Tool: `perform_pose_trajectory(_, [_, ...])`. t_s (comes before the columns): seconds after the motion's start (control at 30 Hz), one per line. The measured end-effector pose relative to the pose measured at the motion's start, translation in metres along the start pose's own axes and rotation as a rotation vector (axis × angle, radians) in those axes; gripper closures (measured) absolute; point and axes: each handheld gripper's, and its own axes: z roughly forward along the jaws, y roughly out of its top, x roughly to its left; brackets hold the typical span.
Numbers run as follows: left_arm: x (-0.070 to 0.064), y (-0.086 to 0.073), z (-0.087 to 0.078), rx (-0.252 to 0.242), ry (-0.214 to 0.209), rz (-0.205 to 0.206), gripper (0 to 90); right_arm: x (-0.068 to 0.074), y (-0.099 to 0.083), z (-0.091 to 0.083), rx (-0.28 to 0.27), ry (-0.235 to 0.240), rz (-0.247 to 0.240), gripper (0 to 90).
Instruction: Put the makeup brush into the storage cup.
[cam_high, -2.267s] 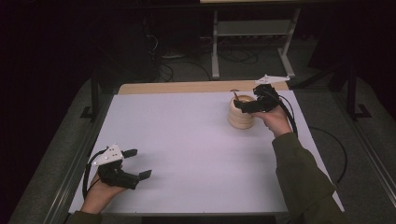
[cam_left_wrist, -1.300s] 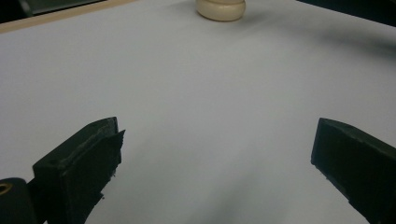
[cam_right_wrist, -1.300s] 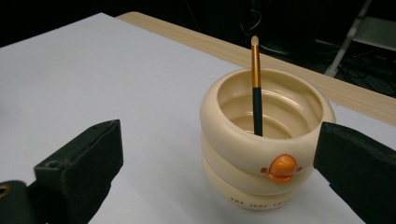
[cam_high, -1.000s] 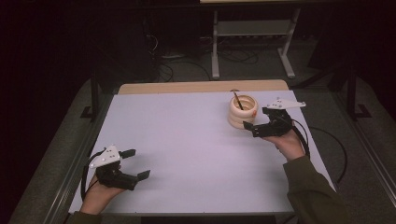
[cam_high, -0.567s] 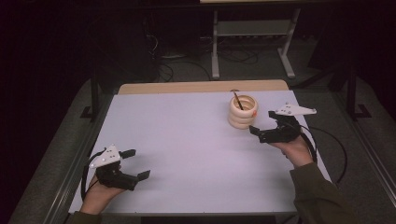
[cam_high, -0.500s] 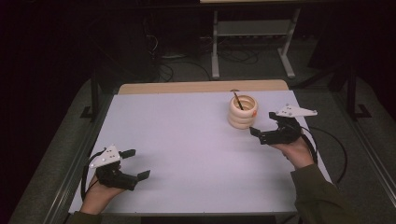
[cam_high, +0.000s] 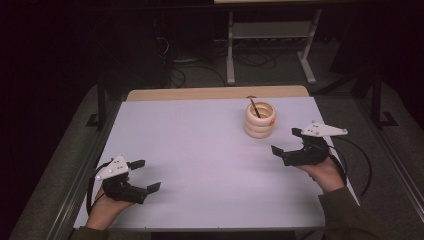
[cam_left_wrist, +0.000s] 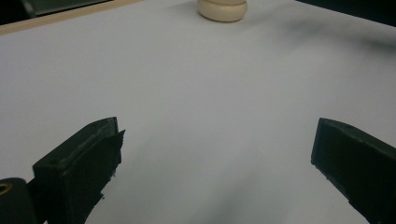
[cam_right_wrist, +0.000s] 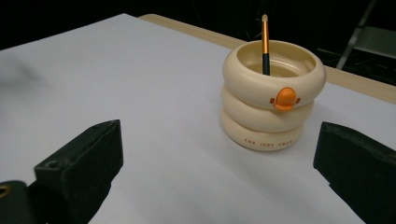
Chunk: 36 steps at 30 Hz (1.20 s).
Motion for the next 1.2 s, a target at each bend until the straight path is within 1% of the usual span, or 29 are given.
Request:
perform_pose_trajectory(0.13, [0.000, 0.000, 0.000, -0.001, 0.000, -0.001, 1.2, 0.001, -0.006, -0.004, 0.013, 0.001, 0.004, 1.0])
perform_pose_trajectory(0.17, [0.000, 0.000, 0.000, -0.002, 0.000, -0.001, 1.2, 0.002, -0.011, -0.007, 0.017, -0.002, 0.005, 1.0])
perform_pose_trajectory(0.27, [0.000, 0.000, 0.000, -0.002, 0.001, -0.002, 1.2, 0.003, -0.016, -0.010, 0.023, 0.000, 0.007, 1.0])
perform_pose_trajectory(0.37, [0.000, -0.001, 0.000, -0.002, 0.001, -0.011, 1.2, 0.004, -0.020, -0.012, 0.030, 0.007, 0.014, 1.0])
perform_pose_trajectory(0.4, [0.000, 0.000, 0.000, -0.001, 0.001, -0.010, 1.2, 0.005, -0.024, -0.013, 0.040, 0.011, 0.015, 1.0])
perform_pose_trajectory(0.43, [0.000, 0.000, 0.000, 0.004, 0.001, -0.005, 1.2, 0.005, -0.024, -0.013, 0.040, 0.011, 0.015, 1.0])
perform_pose_trajectory(0.6, [0.000, 0.000, 0.000, 0.008, 0.001, -0.001, 1.3, 0.010, -0.032, -0.017, 0.054, 0.012, 0.002, 1.0])
perform_pose_trajectory(0.67, [0.000, -0.001, 0.000, 0.002, 0.000, -0.004, 1.2, 0.012, -0.036, -0.018, 0.065, 0.011, -0.005, 1.0])
perform_pose_trajectory(0.8, [-0.001, 0.000, 0.000, 0.001, 0.000, -0.004, 1.2, 0.014, -0.041, -0.021, 0.070, 0.008, -0.007, 1.0])
perform_pose_trajectory(1.0, [-0.001, 0.000, 0.000, 0.002, -0.001, 0.003, 1.2, 0.017, -0.052, -0.024, 0.092, 0.009, -0.017, 1.0])
perform_pose_trajectory(1.07, [-0.001, 0.000, 0.000, 0.003, -0.002, 0.002, 1.2, 0.017, -0.052, -0.024, 0.092, 0.009, -0.017, 1.0])
perform_pose_trajectory(1.1, [-0.001, -0.001, 0.000, 0.003, -0.003, 0.003, 1.2, 0.018, -0.057, -0.026, 0.102, 0.006, -0.011, 1.0])
perform_pose_trajectory(1.13, [-0.001, -0.001, 0.000, 0.004, -0.003, 0.001, 1.2, 0.017, -0.059, -0.027, 0.100, 0.006, -0.024, 1.0])
perform_pose_trajectory(1.17, [-0.002, -0.001, 0.000, 0.004, -0.004, 0.000, 1.2, 0.018, -0.060, -0.028, 0.099, 0.006, -0.017, 1.0])
perform_pose_trajectory(1.2, [-0.002, -0.001, 0.000, 0.004, -0.003, -0.001, 1.2, 0.018, -0.062, -0.028, 0.099, 0.004, -0.021, 1.0])
